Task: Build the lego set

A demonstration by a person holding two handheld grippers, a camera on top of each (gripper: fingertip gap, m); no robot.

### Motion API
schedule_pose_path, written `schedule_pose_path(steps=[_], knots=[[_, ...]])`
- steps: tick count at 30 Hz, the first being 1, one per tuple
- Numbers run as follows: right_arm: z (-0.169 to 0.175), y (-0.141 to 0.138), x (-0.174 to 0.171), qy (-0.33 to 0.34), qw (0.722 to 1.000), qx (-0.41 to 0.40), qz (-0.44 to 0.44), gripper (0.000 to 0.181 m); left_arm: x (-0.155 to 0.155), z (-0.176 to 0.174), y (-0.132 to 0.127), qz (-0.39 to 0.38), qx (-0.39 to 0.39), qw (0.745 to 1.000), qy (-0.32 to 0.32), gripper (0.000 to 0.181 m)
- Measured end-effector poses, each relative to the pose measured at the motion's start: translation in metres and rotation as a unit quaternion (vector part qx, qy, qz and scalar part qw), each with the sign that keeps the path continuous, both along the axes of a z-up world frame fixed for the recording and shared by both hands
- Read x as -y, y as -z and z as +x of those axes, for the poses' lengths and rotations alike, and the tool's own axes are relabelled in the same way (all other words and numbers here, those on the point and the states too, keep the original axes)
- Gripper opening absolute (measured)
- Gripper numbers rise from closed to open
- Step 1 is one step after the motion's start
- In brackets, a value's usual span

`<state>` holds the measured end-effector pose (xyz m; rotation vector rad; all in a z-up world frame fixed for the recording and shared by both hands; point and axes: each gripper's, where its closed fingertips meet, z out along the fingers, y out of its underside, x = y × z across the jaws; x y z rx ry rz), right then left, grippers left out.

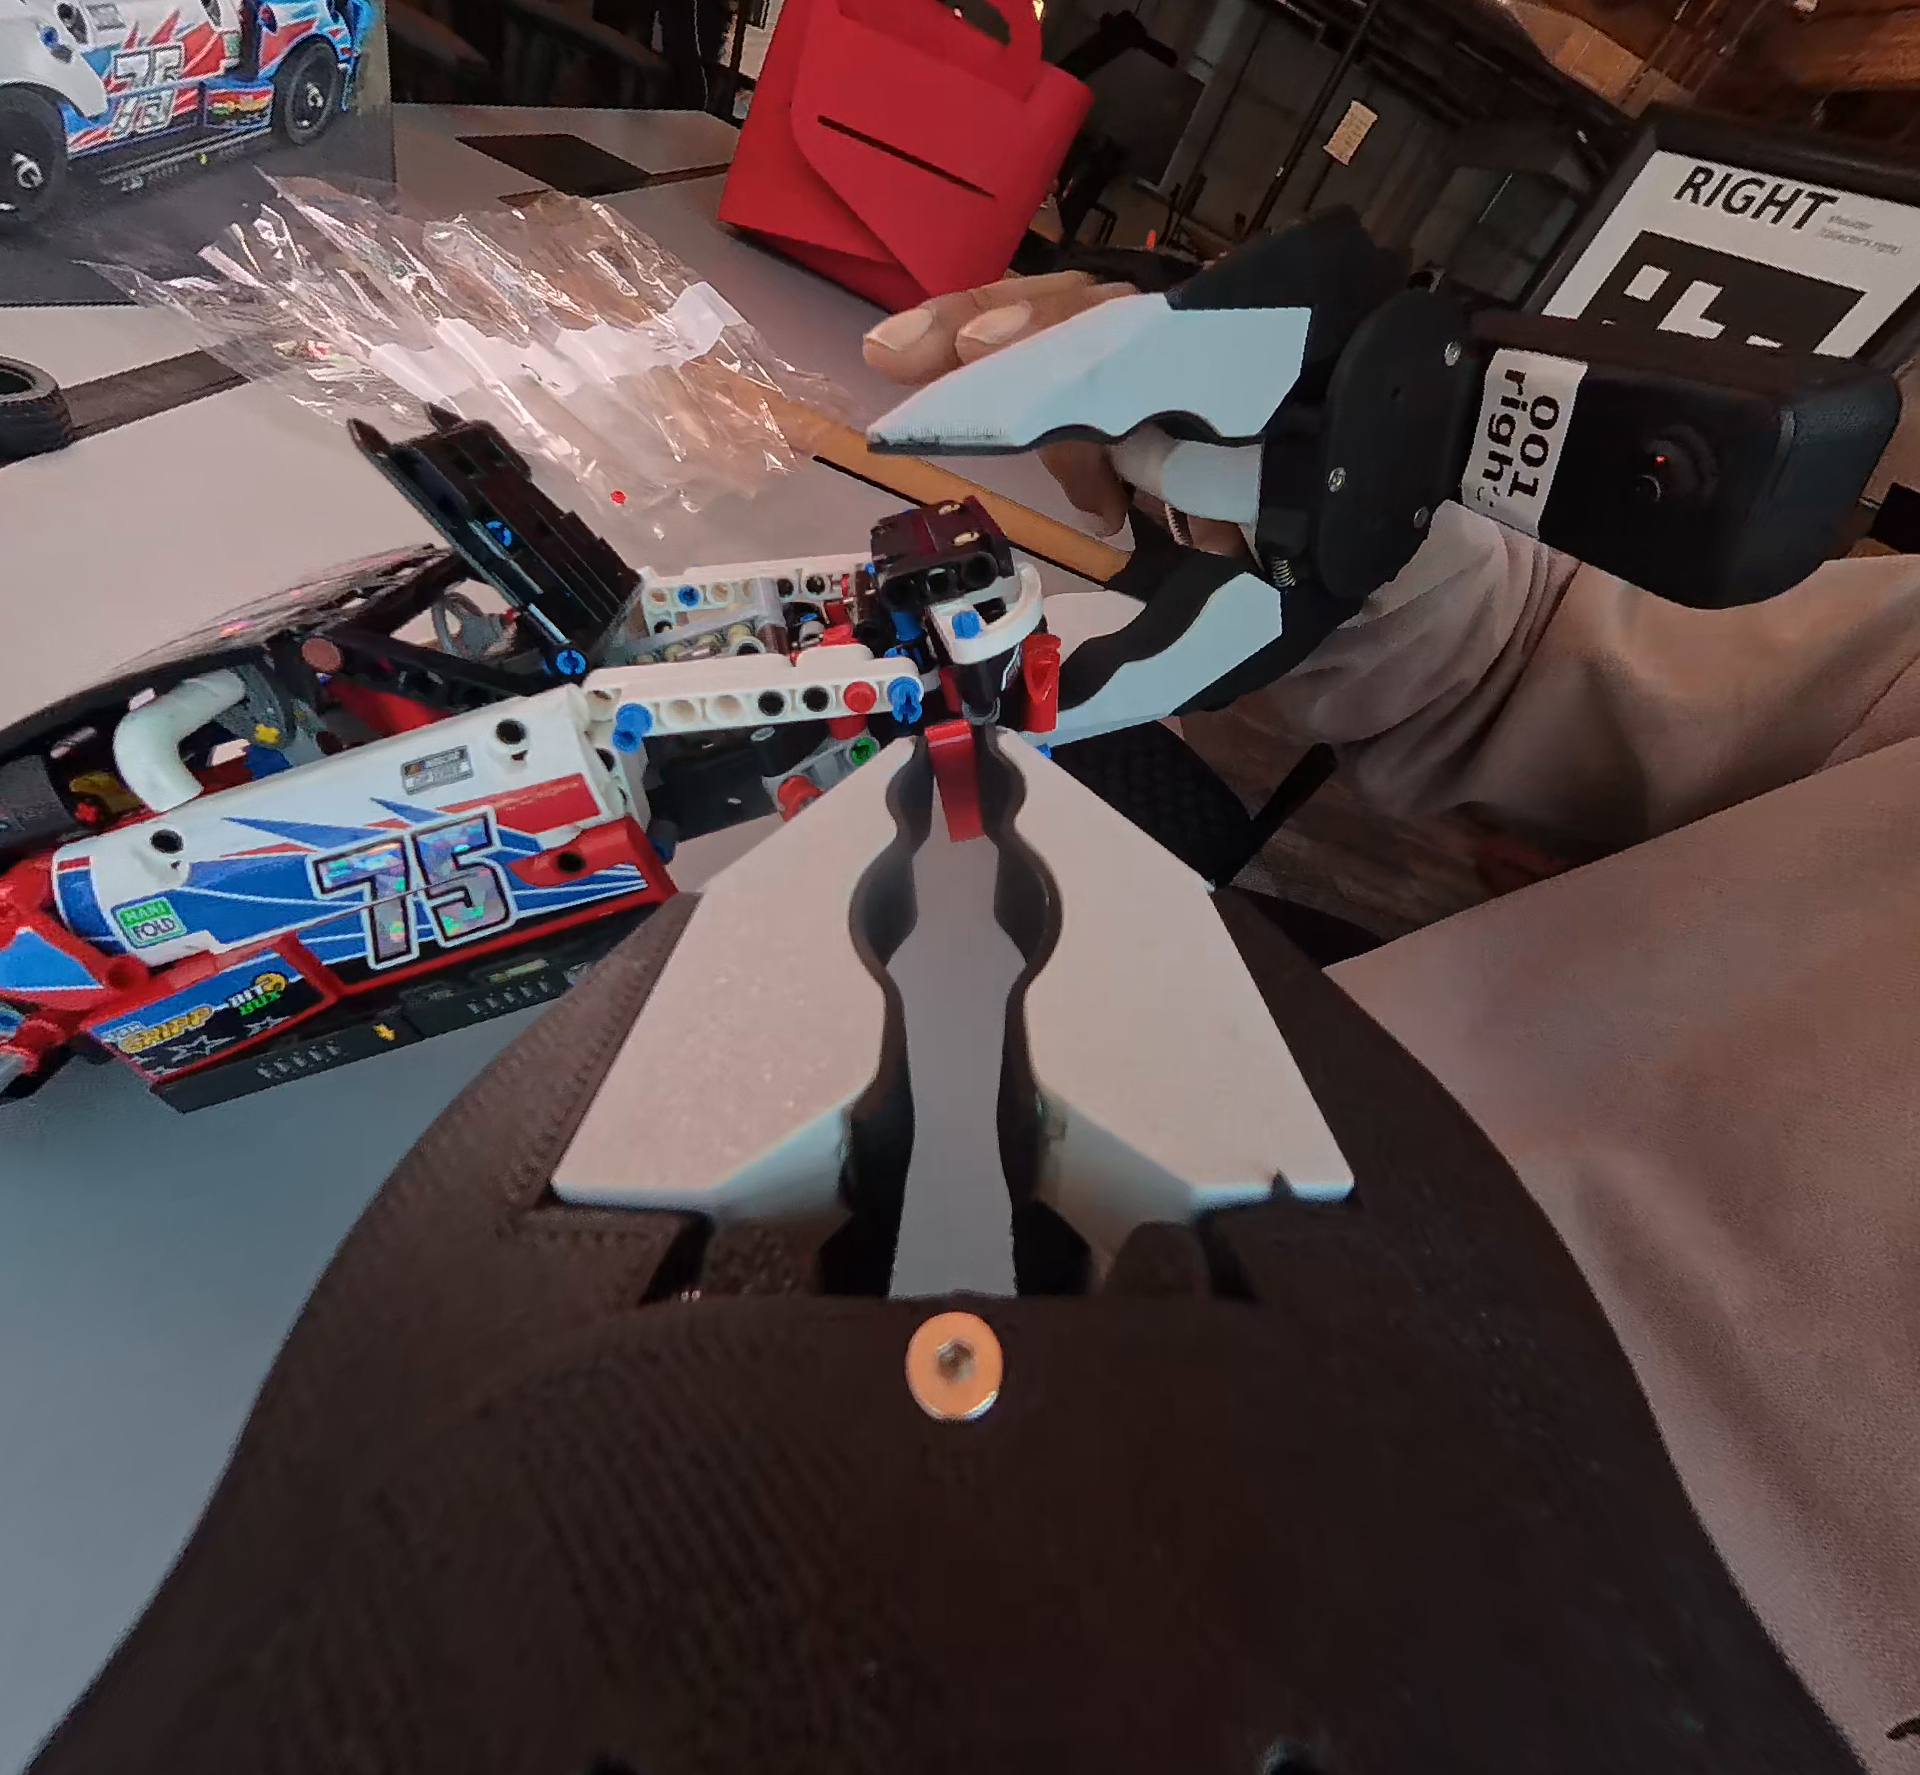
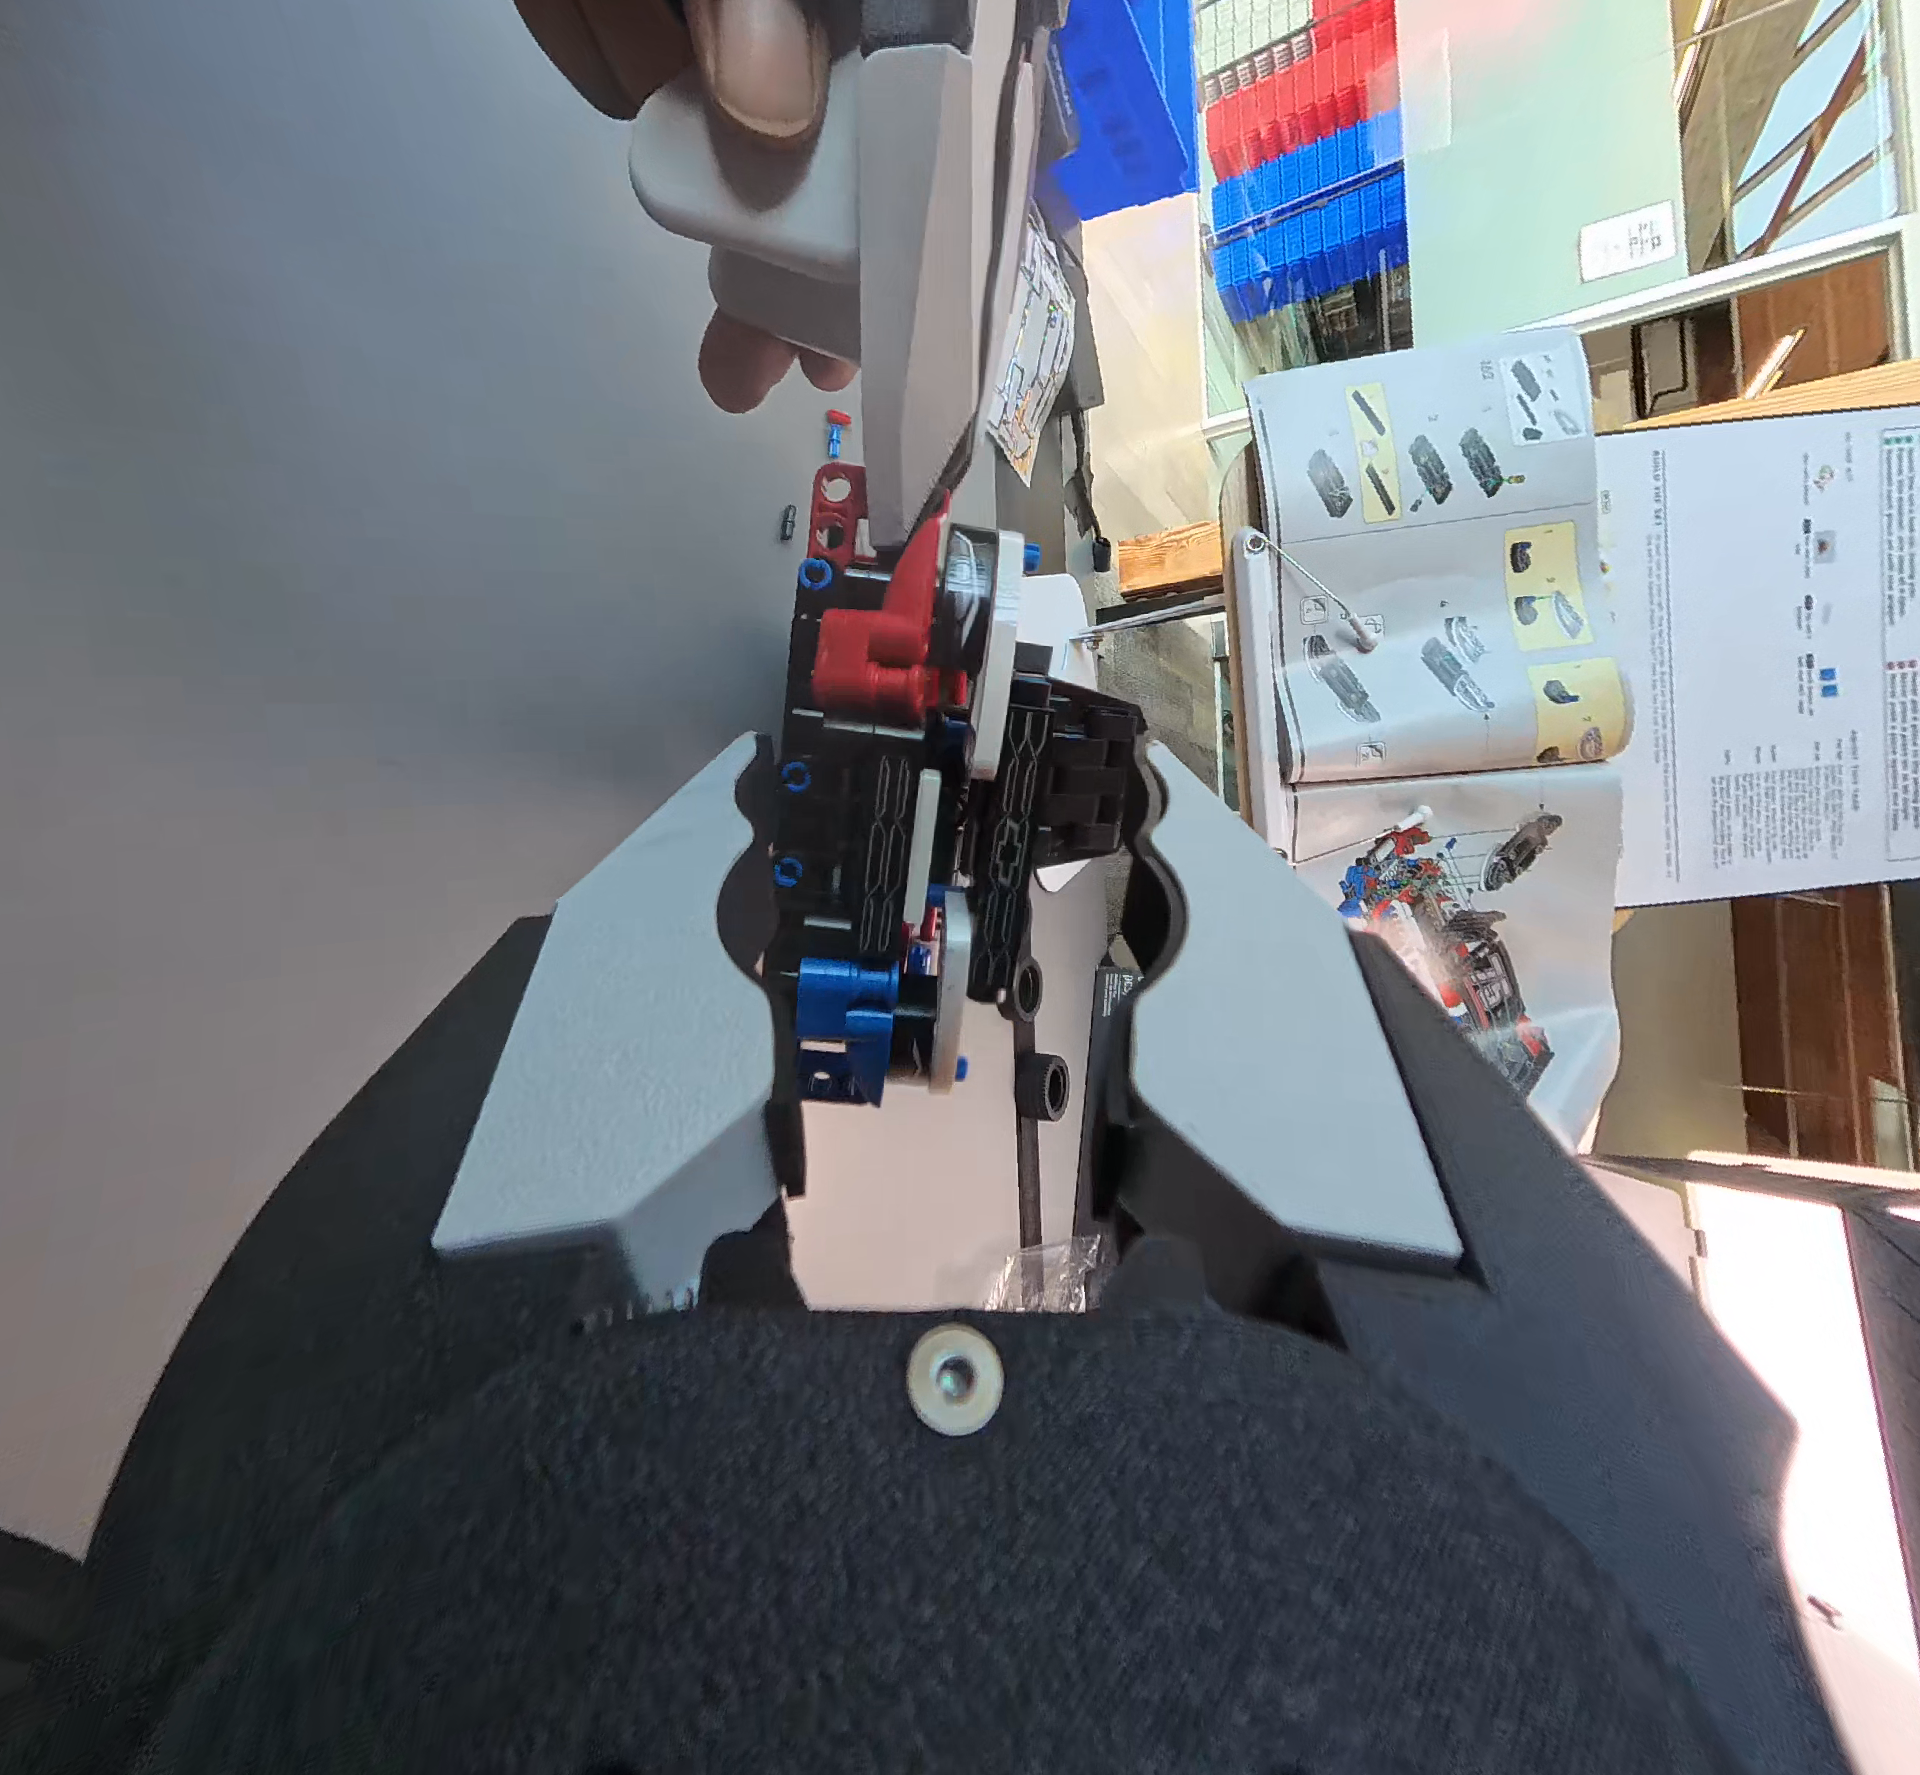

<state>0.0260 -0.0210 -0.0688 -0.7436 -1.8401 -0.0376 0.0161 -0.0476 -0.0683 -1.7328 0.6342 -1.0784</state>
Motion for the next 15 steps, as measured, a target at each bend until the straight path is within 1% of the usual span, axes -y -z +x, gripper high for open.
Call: schedule_pose_path(steps=[6, 15], knots=[[-0.004, 0.006, 0.007, -0.009, 1.0, 0.013, -0.015, 0.052, 0.002, -0.005, -0.001, -0.001, 0.014, 1.0, 0.002, 0.006], [-0.015, 0.01, 0.013, -0.024, 0.998, 0.021, -0.05, 0.049, 0.006, -0.019, -0.001, -0.004, 0.037, 0.999, 0.001, 0.005]])
